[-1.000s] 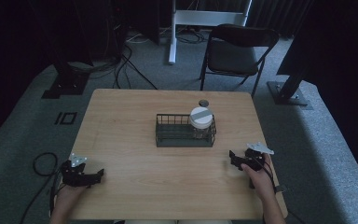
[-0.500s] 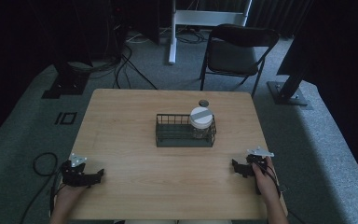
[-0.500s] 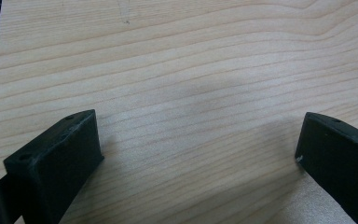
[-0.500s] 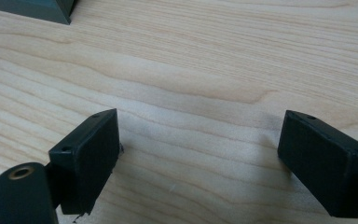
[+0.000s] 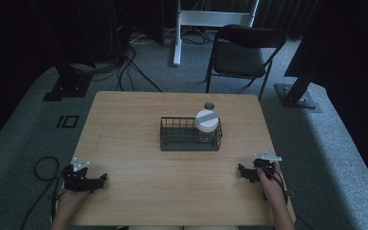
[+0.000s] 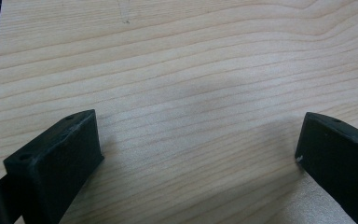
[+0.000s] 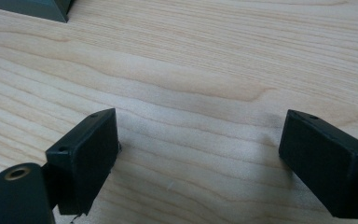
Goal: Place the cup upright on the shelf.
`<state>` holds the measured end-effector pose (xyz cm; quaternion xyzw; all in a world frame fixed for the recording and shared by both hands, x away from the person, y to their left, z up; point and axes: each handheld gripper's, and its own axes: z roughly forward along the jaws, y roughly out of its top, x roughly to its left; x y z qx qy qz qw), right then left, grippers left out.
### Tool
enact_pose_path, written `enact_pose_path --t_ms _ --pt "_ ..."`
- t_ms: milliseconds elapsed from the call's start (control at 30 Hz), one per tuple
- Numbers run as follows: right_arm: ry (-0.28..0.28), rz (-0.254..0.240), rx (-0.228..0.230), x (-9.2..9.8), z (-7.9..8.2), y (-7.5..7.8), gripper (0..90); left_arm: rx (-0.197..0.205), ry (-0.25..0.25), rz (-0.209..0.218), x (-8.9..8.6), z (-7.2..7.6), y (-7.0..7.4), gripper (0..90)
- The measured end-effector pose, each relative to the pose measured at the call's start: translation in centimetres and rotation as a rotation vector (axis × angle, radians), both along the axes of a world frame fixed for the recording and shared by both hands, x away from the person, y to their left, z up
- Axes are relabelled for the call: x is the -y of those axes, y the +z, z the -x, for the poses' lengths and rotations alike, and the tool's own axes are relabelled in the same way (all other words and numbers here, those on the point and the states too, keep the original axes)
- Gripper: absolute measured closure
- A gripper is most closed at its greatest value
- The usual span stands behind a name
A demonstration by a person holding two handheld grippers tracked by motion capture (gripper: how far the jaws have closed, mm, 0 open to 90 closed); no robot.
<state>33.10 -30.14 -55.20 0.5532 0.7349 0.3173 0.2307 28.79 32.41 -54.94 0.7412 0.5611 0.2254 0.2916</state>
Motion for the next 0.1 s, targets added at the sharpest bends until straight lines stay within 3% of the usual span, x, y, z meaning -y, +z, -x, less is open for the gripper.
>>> enact_pose_path --t_ms 100 --pt "0.001 0.0 0.0 0.0 -0.01 0.0 11.4 0.0 0.0 0.0 0.0 0.0 0.0 0.2"
